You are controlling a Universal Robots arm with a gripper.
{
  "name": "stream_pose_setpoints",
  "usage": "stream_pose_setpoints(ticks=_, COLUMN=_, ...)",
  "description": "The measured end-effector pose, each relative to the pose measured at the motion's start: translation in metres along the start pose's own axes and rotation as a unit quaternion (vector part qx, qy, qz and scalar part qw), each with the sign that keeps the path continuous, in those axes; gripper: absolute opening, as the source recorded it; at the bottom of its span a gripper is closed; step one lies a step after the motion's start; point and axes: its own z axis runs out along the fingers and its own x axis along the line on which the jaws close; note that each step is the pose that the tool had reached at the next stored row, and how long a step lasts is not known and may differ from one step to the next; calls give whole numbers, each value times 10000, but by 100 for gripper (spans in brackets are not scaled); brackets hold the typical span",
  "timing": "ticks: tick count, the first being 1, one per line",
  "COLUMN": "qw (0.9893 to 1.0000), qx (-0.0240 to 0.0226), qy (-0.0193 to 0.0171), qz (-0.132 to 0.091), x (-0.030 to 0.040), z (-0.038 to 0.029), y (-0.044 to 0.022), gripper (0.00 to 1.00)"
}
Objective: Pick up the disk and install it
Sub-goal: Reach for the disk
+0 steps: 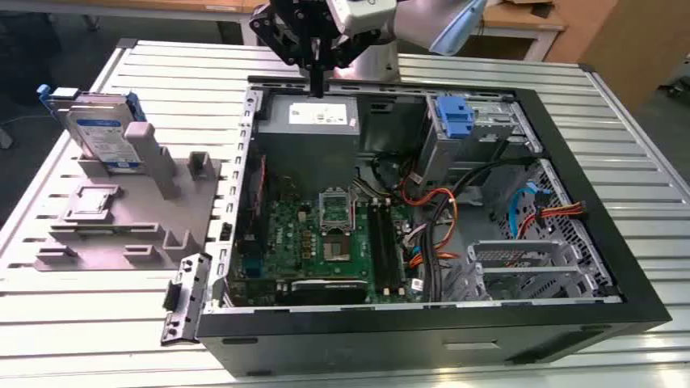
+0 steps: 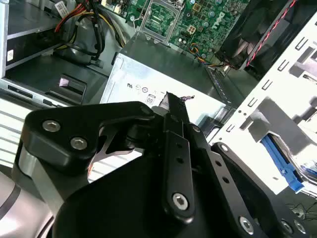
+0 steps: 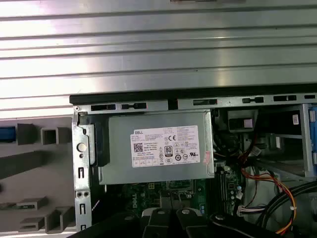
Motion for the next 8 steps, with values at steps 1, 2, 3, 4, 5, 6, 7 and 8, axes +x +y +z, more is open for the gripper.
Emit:
stream_pose_setpoints(ticks=1, qw=10000, qx=0, qy=0, qz=0, x=0, z=0, y=0, gripper=10)
stream_pose_setpoints(ticks=2, qw=10000, qx=0, qy=0, qz=0, x=0, z=0, y=0, gripper=10)
stream_pose_setpoints(ticks=3, qw=10000, qx=0, qy=0, qz=0, x=0, z=0, y=0, gripper=10)
stream_pose_setpoints(ticks=4, qw=10000, qx=0, qy=0, qz=-1, x=0, z=0, y=0, gripper=10)
stream_pose_setpoints(ticks=5, qw=10000, qx=0, qy=0, qz=0, x=1, z=0, y=0, gripper=10)
stream_pose_setpoints(ticks=6, qw=10000, qx=0, qy=0, qz=0, x=3, z=0, y=0, gripper=10)
stream_pose_setpoints(ticks=7, qw=10000, qx=0, qy=0, qz=1, x=7, z=-1, y=0, gripper=10)
stream_pose_setpoints(ticks=8, qw=10000, qx=0, qy=0, qz=1, x=11, z=0, y=-1, gripper=10)
